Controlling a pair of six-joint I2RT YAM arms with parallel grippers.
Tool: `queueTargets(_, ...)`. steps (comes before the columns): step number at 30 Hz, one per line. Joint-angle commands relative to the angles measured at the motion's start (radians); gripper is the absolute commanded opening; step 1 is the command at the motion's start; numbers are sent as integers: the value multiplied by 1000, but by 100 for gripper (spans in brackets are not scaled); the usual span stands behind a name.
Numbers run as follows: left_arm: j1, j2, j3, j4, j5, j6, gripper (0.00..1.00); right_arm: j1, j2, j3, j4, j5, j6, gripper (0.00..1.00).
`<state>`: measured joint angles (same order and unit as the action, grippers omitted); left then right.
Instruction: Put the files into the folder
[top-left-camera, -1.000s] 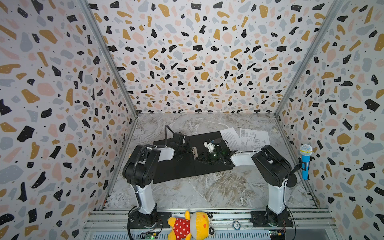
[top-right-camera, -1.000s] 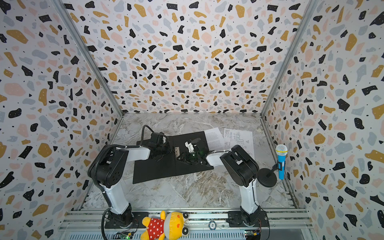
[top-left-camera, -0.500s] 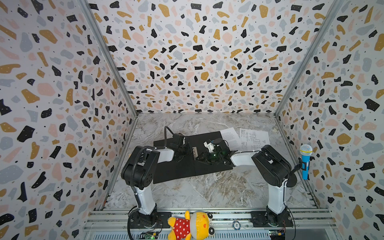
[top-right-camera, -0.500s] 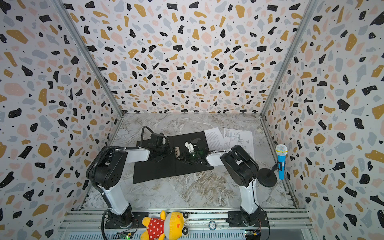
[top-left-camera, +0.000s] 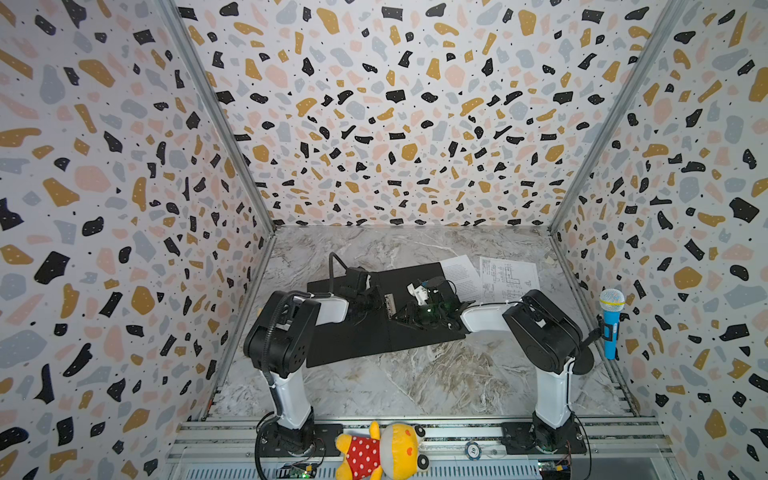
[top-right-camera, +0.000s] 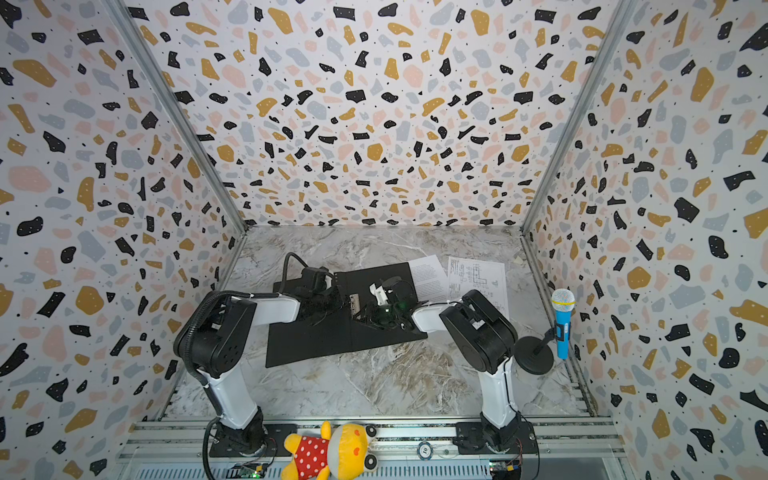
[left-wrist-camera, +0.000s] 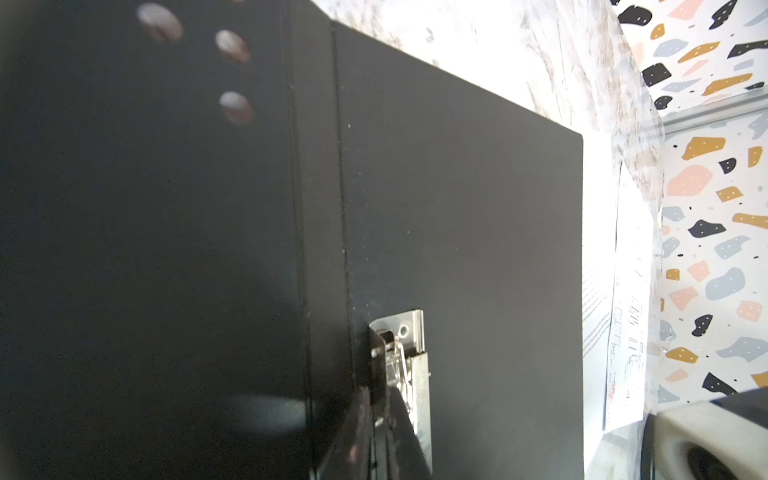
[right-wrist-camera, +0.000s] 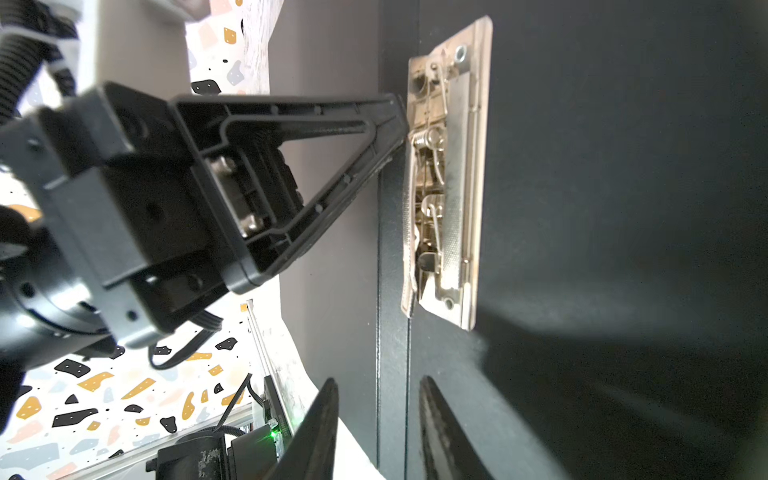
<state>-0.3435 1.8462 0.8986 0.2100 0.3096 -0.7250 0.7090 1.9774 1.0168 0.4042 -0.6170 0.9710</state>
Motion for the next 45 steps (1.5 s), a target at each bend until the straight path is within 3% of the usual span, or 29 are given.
queueTargets(1, -3, 26, 19, -22, -20, 27, 9, 6, 18, 35, -22, 1, -8, 29)
queueTargets(29, -12, 51, 11, -18, -17, 55, 6, 8, 112, 163, -107, 0, -28, 17)
queueTargets(45, -13, 53, 10, -19, -21, 59, 6, 6, 32, 120, -134, 38, -59, 24)
